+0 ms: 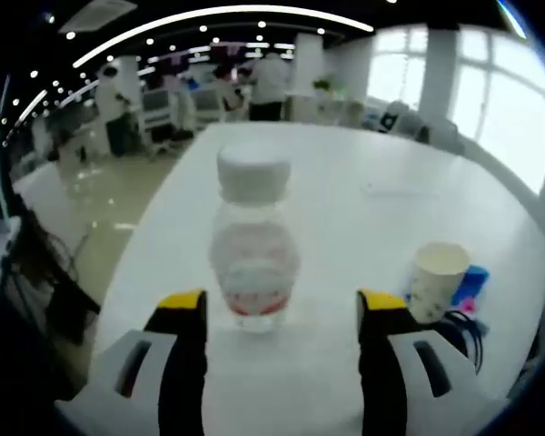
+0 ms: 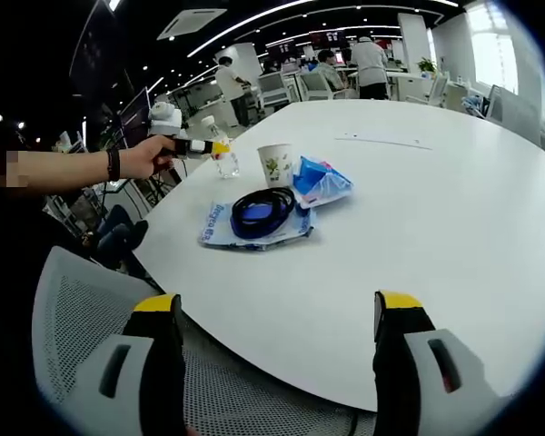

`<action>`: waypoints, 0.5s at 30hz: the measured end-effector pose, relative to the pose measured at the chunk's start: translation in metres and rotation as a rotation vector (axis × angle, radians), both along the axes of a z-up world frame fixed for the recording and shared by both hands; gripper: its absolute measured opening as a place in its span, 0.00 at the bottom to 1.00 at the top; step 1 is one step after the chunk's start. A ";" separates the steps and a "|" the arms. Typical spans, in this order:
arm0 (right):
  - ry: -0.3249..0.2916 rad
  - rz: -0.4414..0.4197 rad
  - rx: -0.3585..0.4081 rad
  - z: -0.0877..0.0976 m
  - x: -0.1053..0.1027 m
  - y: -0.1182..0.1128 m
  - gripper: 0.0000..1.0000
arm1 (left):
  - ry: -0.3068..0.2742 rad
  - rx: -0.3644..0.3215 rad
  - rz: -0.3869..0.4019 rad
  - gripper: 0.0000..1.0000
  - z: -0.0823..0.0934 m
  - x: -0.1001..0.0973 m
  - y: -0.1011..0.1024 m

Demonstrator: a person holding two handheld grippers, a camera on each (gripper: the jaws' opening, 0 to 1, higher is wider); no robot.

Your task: Arrange the tabletop items into an orderly group along one side of the table until the central work area is clear of visible clutter.

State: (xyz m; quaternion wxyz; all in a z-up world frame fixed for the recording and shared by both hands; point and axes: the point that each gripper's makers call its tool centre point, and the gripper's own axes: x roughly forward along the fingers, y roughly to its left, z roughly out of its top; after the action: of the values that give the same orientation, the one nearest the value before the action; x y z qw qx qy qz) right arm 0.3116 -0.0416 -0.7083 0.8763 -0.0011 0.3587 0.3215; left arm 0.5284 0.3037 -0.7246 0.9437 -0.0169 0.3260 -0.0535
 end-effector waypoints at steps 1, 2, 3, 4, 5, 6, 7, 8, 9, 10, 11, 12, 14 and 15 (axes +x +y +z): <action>0.000 0.003 0.002 0.000 0.000 0.001 0.87 | 0.010 -0.002 -0.013 0.63 -0.001 -0.006 -0.004; 0.001 0.007 0.001 0.000 -0.001 0.001 0.87 | 0.016 -0.008 -0.017 0.61 -0.001 -0.010 -0.007; 0.002 0.012 -0.003 -0.001 -0.001 0.002 0.87 | 0.023 -0.013 -0.018 0.60 -0.001 -0.014 -0.008; 0.001 0.015 -0.005 -0.001 -0.002 0.002 0.87 | 0.040 -0.018 -0.011 0.58 -0.002 -0.021 -0.009; -0.001 0.018 -0.005 0.000 -0.002 0.002 0.87 | 0.052 -0.028 -0.015 0.57 -0.003 -0.026 -0.011; -0.003 0.020 -0.004 0.000 -0.002 0.003 0.87 | 0.082 -0.047 -0.014 0.55 -0.005 -0.036 -0.014; -0.005 0.022 -0.004 0.000 -0.002 0.003 0.87 | 0.092 -0.052 -0.010 0.54 -0.006 -0.040 -0.014; -0.007 0.022 -0.004 0.001 -0.001 0.003 0.87 | 0.112 -0.091 -0.011 0.50 -0.007 -0.050 -0.021; -0.011 0.021 0.000 0.002 -0.001 0.003 0.87 | 0.117 -0.138 -0.013 0.46 -0.006 -0.056 -0.027; -0.013 0.020 0.002 0.003 -0.001 0.003 0.87 | 0.148 -0.219 -0.025 0.40 -0.007 -0.068 -0.039; -0.015 0.019 0.005 0.003 0.000 0.003 0.87 | 0.136 -0.295 -0.011 0.35 -0.004 -0.072 -0.045; -0.018 0.018 0.008 0.004 0.000 0.003 0.87 | 0.100 -0.420 0.032 0.33 0.004 -0.076 -0.055; -0.021 0.020 0.014 0.005 0.000 0.003 0.87 | 0.094 -0.634 0.081 0.32 0.013 -0.086 -0.069; -0.024 0.021 0.015 0.006 0.000 0.004 0.87 | 0.087 -0.705 0.114 0.31 0.015 -0.090 -0.071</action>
State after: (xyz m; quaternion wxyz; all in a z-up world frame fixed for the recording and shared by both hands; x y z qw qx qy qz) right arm 0.3115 -0.0381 -0.7027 0.8771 -0.0022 0.3457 0.3335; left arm 0.4384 0.2325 -0.7094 0.8666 -0.3616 0.3260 -0.1091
